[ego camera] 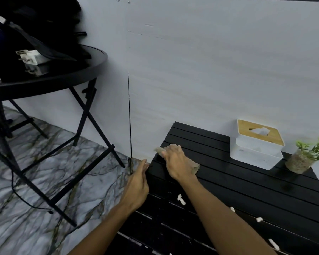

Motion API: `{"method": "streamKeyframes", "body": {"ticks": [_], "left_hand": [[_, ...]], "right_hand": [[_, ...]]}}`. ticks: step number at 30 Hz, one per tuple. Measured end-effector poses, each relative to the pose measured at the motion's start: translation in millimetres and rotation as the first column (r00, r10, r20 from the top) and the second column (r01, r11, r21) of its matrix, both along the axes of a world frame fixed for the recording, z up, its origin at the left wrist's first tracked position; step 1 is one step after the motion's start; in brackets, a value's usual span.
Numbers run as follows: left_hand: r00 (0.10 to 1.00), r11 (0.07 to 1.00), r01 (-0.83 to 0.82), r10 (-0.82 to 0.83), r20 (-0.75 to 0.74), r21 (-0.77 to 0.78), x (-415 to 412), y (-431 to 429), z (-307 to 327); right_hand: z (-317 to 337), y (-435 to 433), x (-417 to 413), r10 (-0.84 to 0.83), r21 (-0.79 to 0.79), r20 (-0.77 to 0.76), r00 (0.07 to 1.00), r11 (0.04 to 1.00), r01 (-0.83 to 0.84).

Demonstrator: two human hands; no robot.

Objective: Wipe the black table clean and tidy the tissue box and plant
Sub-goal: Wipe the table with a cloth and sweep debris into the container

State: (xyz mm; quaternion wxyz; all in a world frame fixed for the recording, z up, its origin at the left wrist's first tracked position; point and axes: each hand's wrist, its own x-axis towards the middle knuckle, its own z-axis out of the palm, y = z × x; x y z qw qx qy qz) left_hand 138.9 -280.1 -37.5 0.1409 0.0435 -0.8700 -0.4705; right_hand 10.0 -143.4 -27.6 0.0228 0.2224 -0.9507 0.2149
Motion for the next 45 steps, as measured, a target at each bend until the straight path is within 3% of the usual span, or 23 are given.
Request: {"method": "streamKeyframes", "body": {"ticks": [5, 9, 12, 15, 22, 28, 36, 45], "left_hand": [[0.999, 0.998, -0.014, 0.016, -0.043, 0.055, -1, -2, 1], [0.998, 0.998, -0.046, 0.048, -0.035, 0.045, -2, -2, -2], [0.997, 0.997, -0.071, 0.071, -0.012, 0.028, -3, -3, -2], [0.998, 0.999, -0.049, 0.049, 0.026, -0.018, -3, -5, 1], [0.992, 0.991, -0.011, 0.027, 0.125, -0.132, -11, -23, 13], [0.963, 0.975, 0.129, -0.080, 0.256, -0.180, -13, -38, 10], [0.958, 0.960, 0.176, -0.116, 0.261, -0.218, 1, -33, 14], [0.923, 0.914, 0.248, -0.123, 0.364, -0.322, 11, -31, 15]], "right_hand": [[0, -11, 21, 0.299, 0.128, 0.046, 0.953, 0.945, -0.302], [9, 5, 40, 0.412, 0.064, 0.150, 0.899, 0.903, -0.425], [12, 14, 44, 0.310, 0.016, 0.052, 0.949, 0.950, -0.311], [10, 14, 53, 0.194, 0.099, 0.023, 0.981, 0.976, -0.195], [2, 10, 80, 0.162, 0.235, 0.083, 0.983, 0.956, -0.177], [6, 19, 101, 0.260, 0.251, 0.114, 0.959, 0.926, -0.282], [8, 38, 134, 0.374, 0.245, 0.126, 0.919, 0.886, -0.395], [10, 21, 164, 0.190, 0.210, 0.000, 0.982, 0.960, -0.186]]}}
